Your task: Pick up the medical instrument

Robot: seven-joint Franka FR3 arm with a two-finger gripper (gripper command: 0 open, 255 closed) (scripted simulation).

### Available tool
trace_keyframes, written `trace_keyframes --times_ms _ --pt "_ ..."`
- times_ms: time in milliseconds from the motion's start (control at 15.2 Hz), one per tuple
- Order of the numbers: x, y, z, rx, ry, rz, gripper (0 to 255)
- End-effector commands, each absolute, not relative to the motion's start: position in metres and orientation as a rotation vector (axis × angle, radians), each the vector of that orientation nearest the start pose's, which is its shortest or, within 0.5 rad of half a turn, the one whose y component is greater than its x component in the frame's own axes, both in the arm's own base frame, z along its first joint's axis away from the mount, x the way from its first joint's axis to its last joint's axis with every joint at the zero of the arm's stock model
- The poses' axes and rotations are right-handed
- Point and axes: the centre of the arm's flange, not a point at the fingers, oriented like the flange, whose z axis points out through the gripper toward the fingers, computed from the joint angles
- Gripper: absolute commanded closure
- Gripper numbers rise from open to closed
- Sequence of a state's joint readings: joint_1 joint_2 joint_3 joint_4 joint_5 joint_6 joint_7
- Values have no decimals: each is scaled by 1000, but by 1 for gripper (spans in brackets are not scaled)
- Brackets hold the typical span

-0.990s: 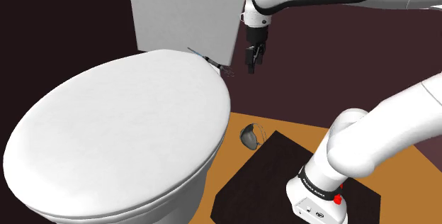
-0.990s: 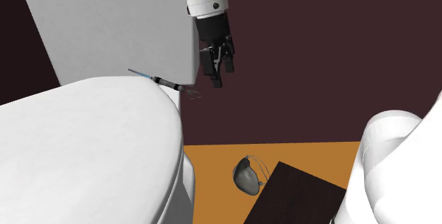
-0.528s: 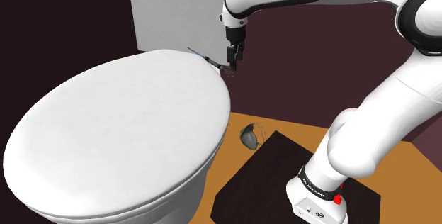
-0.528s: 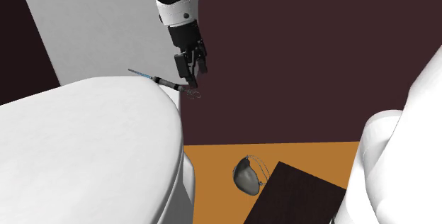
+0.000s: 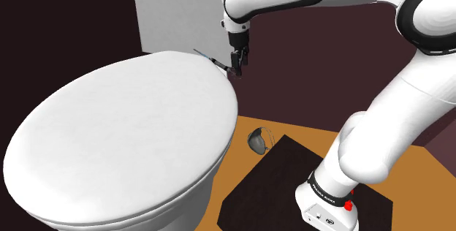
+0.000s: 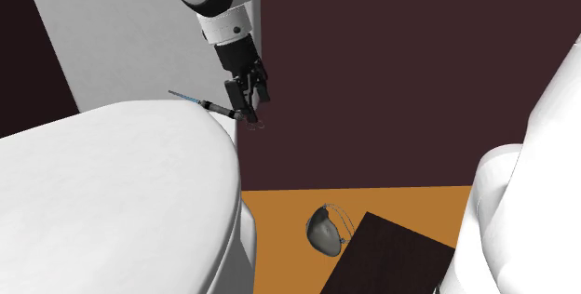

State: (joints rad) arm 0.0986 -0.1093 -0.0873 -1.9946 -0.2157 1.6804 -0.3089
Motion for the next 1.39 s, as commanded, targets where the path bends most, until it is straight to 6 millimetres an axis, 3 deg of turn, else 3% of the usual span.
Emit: trace_keyframes --times_ms 0,132,198,396,726,792,1320 --pt "527 -18 464 -3240 -657 275 0" --pt "527 -18 460 -3240 -657 275 0" --pt "525 -16 461 -3241 -656 275 255" --pt "513 -16 451 -3240 -655 274 255" --pt "511 -17 453 -3240 -654 275 255" --pt "527 -18 460 -3240 -657 275 255" --pt "527 -18 503 -3240 -657 275 255"
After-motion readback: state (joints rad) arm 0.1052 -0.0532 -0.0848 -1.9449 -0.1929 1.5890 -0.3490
